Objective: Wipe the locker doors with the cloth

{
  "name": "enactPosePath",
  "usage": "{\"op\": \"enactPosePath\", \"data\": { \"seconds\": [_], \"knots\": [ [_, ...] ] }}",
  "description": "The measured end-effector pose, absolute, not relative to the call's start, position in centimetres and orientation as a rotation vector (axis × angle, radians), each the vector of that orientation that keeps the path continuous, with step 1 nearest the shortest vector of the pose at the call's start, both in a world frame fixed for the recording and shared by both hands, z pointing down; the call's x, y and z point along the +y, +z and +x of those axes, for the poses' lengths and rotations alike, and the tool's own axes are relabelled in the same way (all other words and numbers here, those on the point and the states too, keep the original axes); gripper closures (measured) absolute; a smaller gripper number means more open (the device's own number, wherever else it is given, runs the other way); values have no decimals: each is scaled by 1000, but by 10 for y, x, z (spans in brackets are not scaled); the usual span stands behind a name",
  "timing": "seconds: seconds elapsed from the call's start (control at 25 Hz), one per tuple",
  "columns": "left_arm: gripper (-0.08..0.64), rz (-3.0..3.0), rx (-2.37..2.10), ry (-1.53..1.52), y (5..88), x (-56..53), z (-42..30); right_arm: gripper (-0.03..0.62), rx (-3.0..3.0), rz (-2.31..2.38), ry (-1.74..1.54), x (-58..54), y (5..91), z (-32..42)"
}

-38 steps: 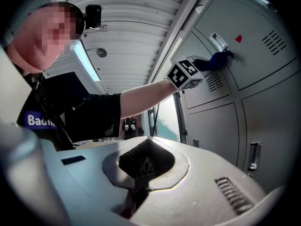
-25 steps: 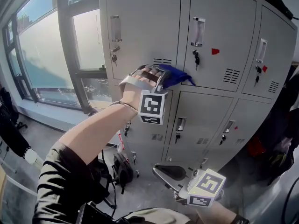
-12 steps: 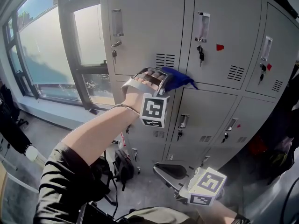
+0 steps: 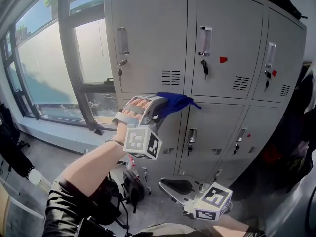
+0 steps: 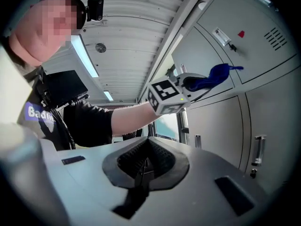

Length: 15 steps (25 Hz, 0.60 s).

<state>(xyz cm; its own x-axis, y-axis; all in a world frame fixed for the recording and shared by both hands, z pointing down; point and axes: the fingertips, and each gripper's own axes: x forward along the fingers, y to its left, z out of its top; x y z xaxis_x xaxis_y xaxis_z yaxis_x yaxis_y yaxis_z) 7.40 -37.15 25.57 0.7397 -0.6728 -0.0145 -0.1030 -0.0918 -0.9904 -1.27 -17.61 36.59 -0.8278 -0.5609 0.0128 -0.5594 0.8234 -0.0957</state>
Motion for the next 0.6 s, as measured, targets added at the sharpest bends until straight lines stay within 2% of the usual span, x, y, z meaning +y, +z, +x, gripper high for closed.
{"op": "enactPosePath", "data": {
  "seconds": [0.2,0.6],
  "knots": [
    [469,-1950,684,-440,291,-329,24,586,2991,-969,-142,-177,376,-27],
    [469,-2526,711,-183,376,-257,-12,586,2935,-1220,-149,-179,415,-25]
  ]
}}
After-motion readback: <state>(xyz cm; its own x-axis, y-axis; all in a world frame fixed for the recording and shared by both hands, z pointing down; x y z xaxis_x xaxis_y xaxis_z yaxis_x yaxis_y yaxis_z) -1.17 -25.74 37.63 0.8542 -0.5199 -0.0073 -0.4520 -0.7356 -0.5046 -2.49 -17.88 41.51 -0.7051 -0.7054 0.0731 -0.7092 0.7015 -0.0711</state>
